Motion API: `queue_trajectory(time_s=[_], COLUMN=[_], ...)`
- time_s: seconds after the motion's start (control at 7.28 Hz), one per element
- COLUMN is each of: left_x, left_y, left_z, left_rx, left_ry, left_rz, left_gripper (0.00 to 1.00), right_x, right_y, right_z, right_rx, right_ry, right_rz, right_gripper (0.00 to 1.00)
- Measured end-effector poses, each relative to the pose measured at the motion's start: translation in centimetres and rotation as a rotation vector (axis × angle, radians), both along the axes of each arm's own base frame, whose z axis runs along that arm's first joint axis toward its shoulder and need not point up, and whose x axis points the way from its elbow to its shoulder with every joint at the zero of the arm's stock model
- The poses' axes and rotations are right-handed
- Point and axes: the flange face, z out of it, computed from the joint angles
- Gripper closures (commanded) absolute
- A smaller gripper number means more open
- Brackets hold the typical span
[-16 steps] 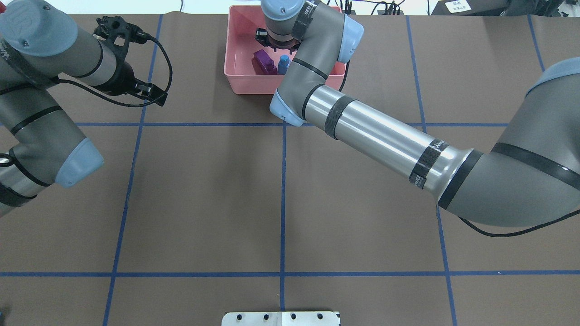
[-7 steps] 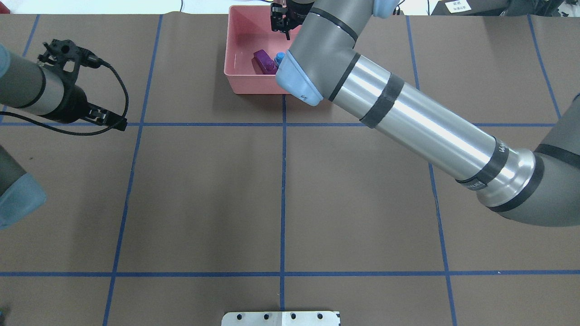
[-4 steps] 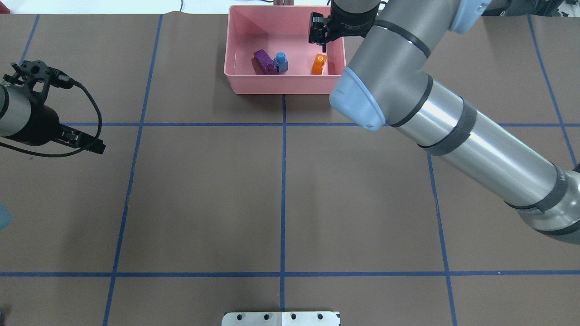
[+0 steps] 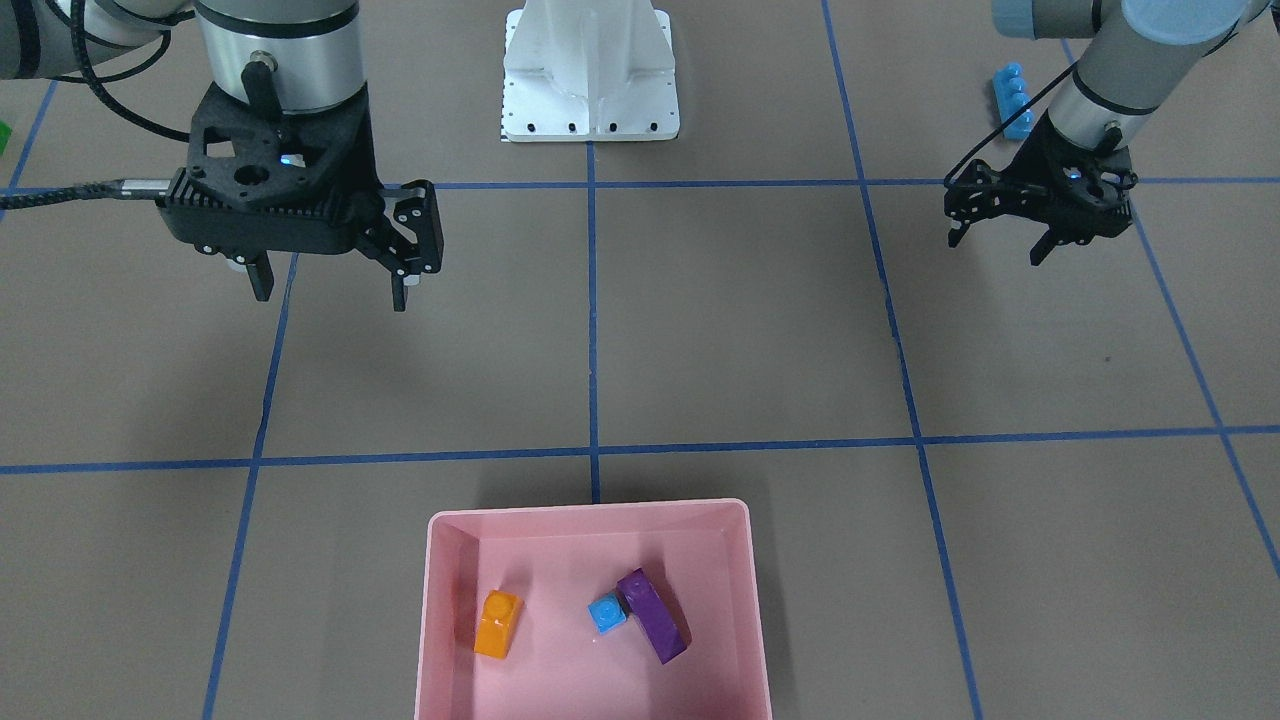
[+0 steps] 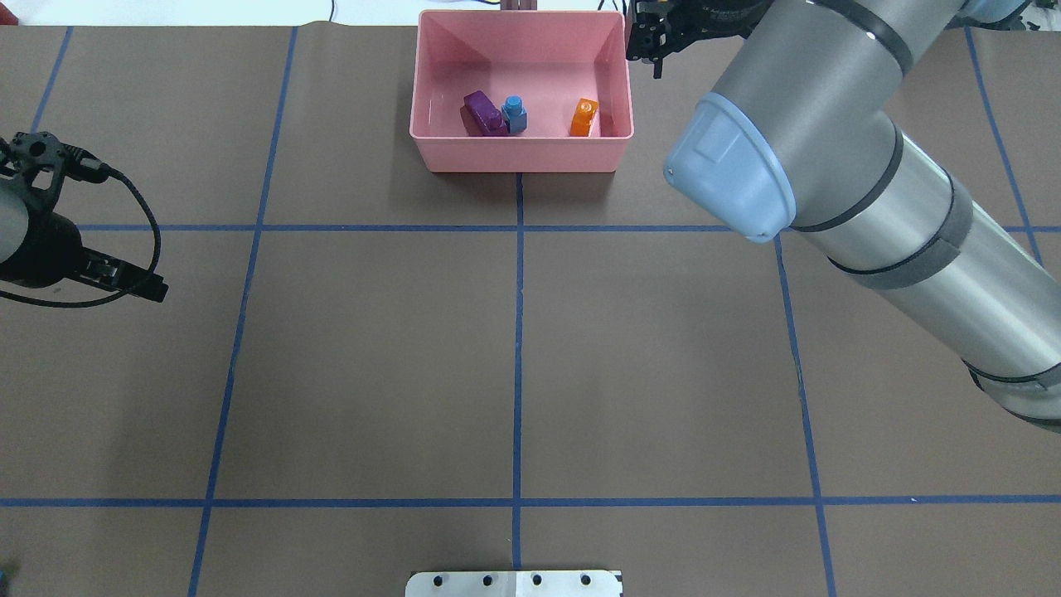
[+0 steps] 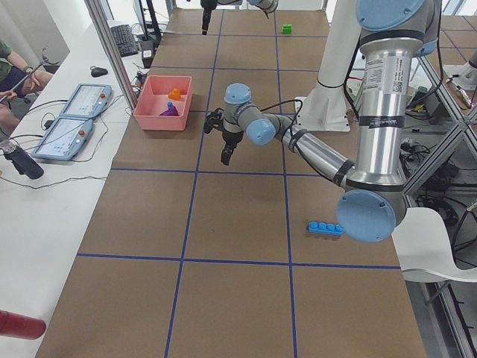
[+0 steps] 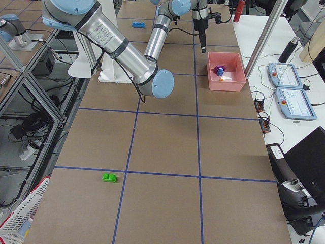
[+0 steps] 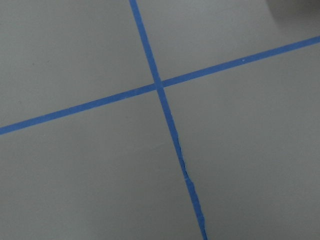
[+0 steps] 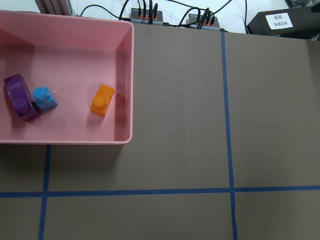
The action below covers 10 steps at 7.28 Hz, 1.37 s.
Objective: Put all blocks into box
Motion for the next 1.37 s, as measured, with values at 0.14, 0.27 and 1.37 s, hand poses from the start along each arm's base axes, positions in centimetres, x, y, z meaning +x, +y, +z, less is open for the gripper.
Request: queue_trajectory(time_s=[0.14, 0.27, 1.37], left_x=[-0.7, -1.1, -2.5], left_y=[0.8, 1.4, 5.4], left_z=[0.4, 0.6, 7.4], left_rx=[-0.008, -0.022, -0.208], left_ry=[-0.004, -0.006, -0.082], left_rz=[-0.003, -0.013, -0.07], left_gripper=[0.0, 0.0, 0.0], right_x=[0.8, 1.6, 8.0], right_y=[0.2, 0.7, 9.3], right_z=[0.2, 0.5, 13.3], right_rx=[-0.005, -0.017, -0.074], right_ry=[0.011, 0.03, 0.114], right_rz=[0.005, 0.005, -0.148], right_gripper=[0.01, 0.01, 0.0])
